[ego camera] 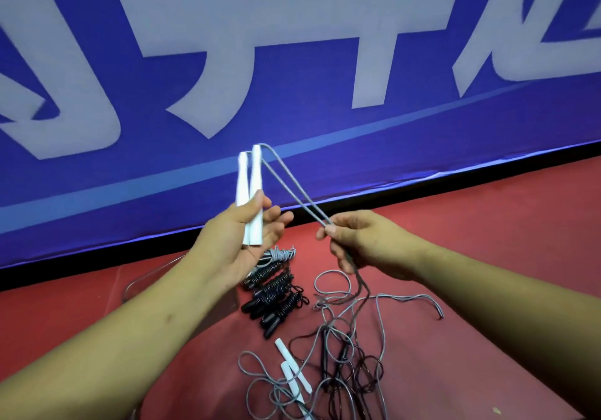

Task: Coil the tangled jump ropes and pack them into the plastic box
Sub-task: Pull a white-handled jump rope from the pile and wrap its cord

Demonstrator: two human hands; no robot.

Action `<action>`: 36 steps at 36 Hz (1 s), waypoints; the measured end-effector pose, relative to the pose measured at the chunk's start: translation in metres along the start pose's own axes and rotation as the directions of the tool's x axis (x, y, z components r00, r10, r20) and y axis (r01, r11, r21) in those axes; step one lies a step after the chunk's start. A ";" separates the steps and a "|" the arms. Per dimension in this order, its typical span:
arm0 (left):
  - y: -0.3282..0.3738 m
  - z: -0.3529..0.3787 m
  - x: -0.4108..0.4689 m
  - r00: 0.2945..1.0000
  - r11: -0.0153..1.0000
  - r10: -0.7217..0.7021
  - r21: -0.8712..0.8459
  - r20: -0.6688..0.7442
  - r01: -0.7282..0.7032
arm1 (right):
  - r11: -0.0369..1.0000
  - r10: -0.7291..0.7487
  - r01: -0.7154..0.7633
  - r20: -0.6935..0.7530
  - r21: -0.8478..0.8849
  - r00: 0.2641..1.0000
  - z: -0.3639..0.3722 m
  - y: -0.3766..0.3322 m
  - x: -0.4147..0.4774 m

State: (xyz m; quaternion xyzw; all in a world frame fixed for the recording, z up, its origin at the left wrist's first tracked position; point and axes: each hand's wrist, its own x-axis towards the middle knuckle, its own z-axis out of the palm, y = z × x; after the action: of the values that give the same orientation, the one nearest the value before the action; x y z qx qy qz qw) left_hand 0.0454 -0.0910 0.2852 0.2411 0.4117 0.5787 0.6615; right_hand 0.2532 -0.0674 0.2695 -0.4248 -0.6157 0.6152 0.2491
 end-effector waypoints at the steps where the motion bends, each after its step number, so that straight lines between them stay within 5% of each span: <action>1: 0.000 -0.001 0.001 1.000 1.000 0.013 -0.009 -0.023 -0.013 | 0.999 -0.005 0.005 0.014 0.037 1.000 0.005 -0.001 0.000; 7: 0.001 -0.004 0.008 0.987 0.994 0.100 -0.026 -0.126 -0.104 | 0.983 0.022 -0.031 0.052 0.180 0.998 0.043 -0.007 0.007; 14: -0.008 -0.001 0.005 0.985 0.998 0.033 -0.038 -0.168 -0.040 | 0.992 0.109 -0.105 0.044 -0.073 0.993 0.078 -0.008 0.012; 23: -0.006 0.001 0.005 0.999 0.998 -0.052 -0.017 -0.006 0.052 | 0.976 0.077 -0.062 0.063 -0.207 0.995 0.082 -0.021 0.014; 30: -0.009 0.002 0.010 0.990 0.993 -0.047 -0.109 -0.133 0.033 | 0.931 0.013 0.013 0.069 -0.365 0.998 0.083 -0.029 0.009; 36: -0.005 -0.003 0.017 0.984 0.971 0.089 0.235 -0.156 -0.050 | 0.918 0.069 -0.014 0.125 -0.397 0.990 0.075 -0.039 0.003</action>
State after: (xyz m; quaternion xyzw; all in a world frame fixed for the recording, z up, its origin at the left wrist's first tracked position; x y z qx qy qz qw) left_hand 0.0457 -0.0758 0.2744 0.2816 0.5206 0.5679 0.5719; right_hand 0.1806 -0.1014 0.2978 -0.4361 -0.7336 0.5110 0.1023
